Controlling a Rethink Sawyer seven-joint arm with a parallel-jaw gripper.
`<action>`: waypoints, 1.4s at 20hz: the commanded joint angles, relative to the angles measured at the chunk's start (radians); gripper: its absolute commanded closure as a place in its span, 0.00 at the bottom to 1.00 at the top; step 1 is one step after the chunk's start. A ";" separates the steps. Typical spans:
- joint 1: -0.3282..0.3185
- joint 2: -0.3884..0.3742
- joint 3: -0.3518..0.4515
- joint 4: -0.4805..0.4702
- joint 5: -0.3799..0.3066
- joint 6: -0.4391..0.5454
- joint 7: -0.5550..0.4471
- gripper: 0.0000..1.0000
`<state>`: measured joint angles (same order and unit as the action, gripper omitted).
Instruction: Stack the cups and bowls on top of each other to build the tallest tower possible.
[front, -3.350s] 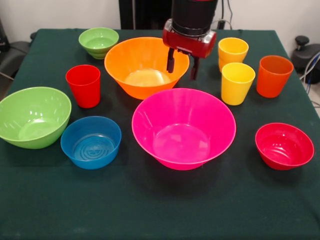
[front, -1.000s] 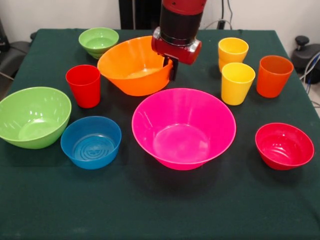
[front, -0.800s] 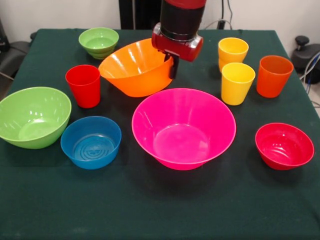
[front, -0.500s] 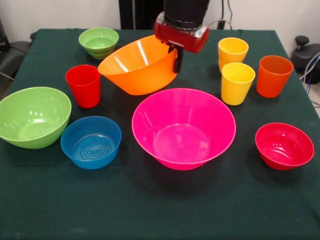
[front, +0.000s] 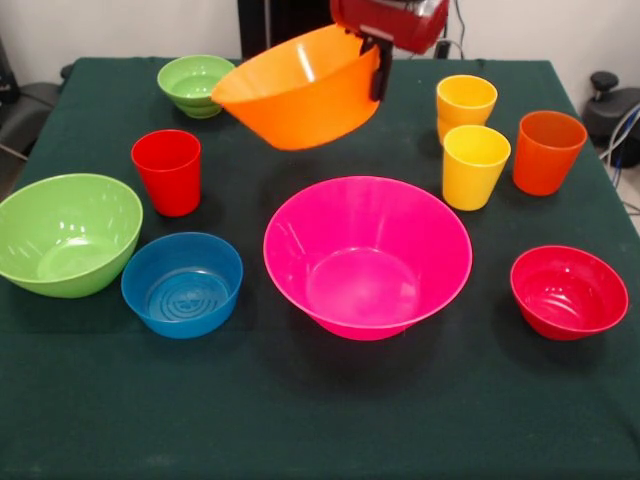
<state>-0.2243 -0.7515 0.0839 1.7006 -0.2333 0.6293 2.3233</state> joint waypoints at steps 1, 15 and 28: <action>0.046 -0.071 0.058 0.022 0.054 0.190 0.008 1.00; 0.091 0.119 0.031 -0.229 0.060 0.138 0.086 1.00; 0.134 0.240 0.028 -0.398 0.078 0.163 0.084 1.00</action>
<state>-0.1197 -0.5913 0.0751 1.4305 -0.1848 0.7286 2.3233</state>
